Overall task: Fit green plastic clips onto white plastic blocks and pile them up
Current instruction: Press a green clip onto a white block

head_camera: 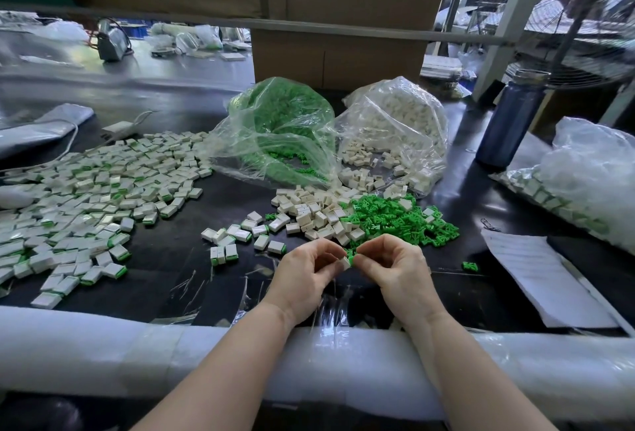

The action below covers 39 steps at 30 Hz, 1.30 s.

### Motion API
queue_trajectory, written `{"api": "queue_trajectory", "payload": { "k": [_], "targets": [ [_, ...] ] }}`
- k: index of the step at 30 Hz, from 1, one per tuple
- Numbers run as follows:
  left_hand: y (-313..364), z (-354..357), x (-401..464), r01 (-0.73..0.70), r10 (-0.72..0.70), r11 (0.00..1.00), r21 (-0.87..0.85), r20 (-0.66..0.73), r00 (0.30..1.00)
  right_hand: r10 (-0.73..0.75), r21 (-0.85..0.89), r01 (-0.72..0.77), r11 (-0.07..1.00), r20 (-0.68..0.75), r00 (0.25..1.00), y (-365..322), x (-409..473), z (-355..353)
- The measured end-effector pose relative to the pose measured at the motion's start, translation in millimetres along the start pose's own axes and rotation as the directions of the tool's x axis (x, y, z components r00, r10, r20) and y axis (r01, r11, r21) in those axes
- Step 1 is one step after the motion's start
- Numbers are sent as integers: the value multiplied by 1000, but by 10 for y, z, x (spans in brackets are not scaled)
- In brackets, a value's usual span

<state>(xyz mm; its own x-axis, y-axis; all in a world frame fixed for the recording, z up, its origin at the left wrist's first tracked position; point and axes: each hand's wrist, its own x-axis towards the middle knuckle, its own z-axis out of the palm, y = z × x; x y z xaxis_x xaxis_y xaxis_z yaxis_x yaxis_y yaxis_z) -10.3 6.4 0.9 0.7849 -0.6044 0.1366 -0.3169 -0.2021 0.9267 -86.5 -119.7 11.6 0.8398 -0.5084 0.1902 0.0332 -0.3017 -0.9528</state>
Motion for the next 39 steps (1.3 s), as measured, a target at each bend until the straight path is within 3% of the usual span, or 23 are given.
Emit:
{"api": "queue_trajectory", "payload": {
  "k": [14, 27, 39],
  "targets": [
    [-22, -17, 16, 6, -5, 999, -48, 34, 999, 21, -16, -20, 1000, 36, 999, 47, 15, 6],
    [-26, 10, 20, 32, -30, 990, -135, 16, 999, -47, -51, 50, 997, 46, 998, 50, 12, 30],
    [-5, -12, 19, -17, 17, 999, -34, 24, 1000, -1, -33, 4, 999, 78, 997, 53, 56, 52]
  ]
}}
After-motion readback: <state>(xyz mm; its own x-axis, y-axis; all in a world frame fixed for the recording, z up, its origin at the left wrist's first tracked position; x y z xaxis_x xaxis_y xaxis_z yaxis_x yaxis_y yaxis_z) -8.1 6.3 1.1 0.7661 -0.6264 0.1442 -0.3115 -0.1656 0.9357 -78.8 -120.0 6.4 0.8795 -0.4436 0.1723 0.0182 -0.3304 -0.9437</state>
